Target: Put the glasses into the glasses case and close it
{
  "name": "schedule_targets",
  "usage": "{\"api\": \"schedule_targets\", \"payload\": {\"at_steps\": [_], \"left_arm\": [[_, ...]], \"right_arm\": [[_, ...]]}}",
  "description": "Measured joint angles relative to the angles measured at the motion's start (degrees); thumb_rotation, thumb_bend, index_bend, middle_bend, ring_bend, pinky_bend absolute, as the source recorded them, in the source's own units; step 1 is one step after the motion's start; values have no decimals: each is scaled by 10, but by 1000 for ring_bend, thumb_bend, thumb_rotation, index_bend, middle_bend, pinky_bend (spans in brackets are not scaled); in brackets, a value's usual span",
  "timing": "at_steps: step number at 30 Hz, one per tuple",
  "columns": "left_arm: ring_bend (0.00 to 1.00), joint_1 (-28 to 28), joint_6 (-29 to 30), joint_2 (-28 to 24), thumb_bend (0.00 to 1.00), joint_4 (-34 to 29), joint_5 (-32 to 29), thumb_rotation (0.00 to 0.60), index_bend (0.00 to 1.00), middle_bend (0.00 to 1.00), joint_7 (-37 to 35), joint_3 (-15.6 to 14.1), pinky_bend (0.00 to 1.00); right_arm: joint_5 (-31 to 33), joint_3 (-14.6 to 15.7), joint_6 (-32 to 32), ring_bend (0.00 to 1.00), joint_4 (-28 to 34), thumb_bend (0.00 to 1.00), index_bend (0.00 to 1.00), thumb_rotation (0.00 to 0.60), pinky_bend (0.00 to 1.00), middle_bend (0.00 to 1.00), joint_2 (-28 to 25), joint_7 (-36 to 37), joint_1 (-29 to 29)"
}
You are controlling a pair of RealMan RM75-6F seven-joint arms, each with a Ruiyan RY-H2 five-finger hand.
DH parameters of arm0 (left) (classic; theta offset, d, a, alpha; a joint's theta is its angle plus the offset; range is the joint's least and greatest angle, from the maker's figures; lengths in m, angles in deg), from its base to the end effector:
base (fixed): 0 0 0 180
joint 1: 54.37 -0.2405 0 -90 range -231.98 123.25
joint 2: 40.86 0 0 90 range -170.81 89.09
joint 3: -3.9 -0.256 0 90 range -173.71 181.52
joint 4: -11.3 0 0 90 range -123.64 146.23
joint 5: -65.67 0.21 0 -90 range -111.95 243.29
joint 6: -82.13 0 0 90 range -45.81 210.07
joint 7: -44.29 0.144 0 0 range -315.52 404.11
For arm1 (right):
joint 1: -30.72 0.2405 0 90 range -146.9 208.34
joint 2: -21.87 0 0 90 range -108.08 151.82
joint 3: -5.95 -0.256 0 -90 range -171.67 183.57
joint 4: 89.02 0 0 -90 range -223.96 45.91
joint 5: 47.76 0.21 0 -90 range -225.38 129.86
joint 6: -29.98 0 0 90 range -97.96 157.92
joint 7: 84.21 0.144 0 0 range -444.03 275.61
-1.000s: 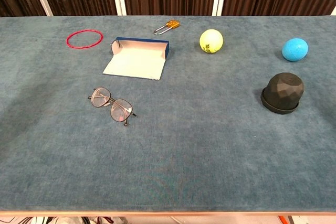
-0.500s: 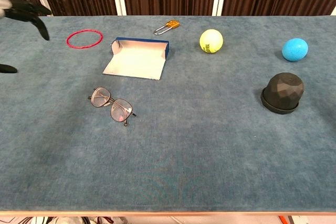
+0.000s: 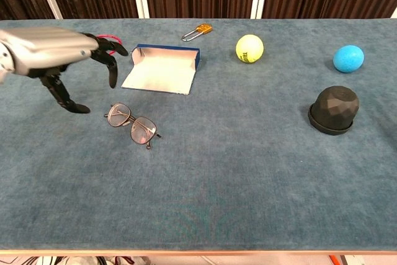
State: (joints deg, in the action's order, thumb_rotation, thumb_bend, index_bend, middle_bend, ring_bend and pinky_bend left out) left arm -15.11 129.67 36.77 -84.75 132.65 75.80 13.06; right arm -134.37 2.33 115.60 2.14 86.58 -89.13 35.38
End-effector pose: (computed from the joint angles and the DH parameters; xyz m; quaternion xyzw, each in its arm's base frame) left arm -0.1562 0.3161 0.0136 -0.8214 -0.2963 -0.2854 0.3951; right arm -0.3117 -0.1829 0.1602 0.6093 -0.3509 0.3691 0.6078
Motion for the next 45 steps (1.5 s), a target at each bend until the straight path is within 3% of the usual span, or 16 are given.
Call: {"api": "schedule_targets", "payload": {"at_steps": [10,16,23,27,45], "left_arm": [[0,38,-21,104,260,113,-24,600,420,70,-13,-9,0],[0,59,-25,133,262,145,-18,600,442,70,-20,-9,0],[0,71,-25,148,265,165,-18,600,463,73,-26,-10,0],[0,76,-27,149,317,167,-20,600,482,81,-25,-13,0],[0,90,-23,149,317,171,-44,600,516,102,-8,-22,0]], "right_arm": [[11,-4,5,80,4,0,147,600,235,0,-10,12,-7],[12,-4,8,80,6,0,147,600,235,0,-13,15,-10],[14,-5,6,79,8,0,147,600,235,0,-14,16,-10],[16,-5,4,78,9,0,147,600,235,0,-14,15,-10],[23,-8,2,78,14,0,147,600,235,0,-15,11,-10]]}}
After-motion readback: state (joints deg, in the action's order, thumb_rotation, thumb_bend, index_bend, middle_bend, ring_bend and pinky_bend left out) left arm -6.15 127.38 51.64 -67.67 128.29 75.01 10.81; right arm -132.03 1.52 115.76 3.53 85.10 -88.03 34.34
